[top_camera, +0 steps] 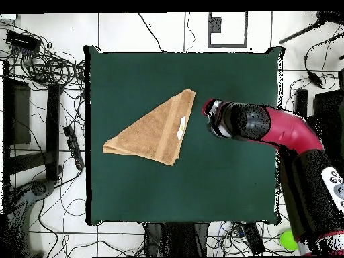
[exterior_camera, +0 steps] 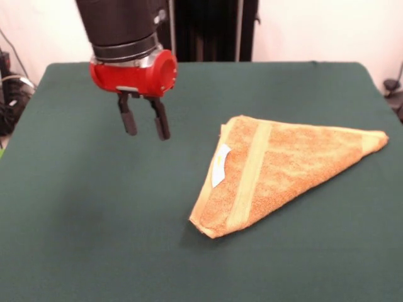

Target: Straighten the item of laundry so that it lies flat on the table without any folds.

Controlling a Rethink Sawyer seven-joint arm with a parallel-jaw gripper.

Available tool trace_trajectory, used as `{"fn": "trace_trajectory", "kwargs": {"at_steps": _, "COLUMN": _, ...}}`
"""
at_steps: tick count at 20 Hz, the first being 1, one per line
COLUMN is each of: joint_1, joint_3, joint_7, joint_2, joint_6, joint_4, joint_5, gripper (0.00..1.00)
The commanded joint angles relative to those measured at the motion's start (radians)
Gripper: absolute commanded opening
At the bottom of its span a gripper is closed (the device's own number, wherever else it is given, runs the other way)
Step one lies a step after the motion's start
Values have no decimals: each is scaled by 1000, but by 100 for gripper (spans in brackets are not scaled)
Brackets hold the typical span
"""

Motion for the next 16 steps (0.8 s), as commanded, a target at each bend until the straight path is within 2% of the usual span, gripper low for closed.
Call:
{"fn": "trace_trajectory", "kwargs": {"at_steps": 1, "joint_1": -27, "joint_3": 169, "joint_7": -404, "joint_2": 67, "joint_6": 149, "joint_4": -72, "joint_5": -69, "gripper": 100}}
{"fn": "trace_trajectory", "kwargs": {"at_steps": 12, "joint_1": -30, "joint_3": 180, "joint_7": -379, "joint_2": 79, "joint_6": 144, "joint_4": -91, "joint_5": -113, "gripper": 100}}
{"fn": "trace_trajectory", "kwargs": {"at_steps": 16, "joint_1": -32, "joint_3": 190, "joint_7": -345, "joint_2": 76, "joint_6": 142, "joint_4": -74, "joint_5": -96, "gripper": 100}}
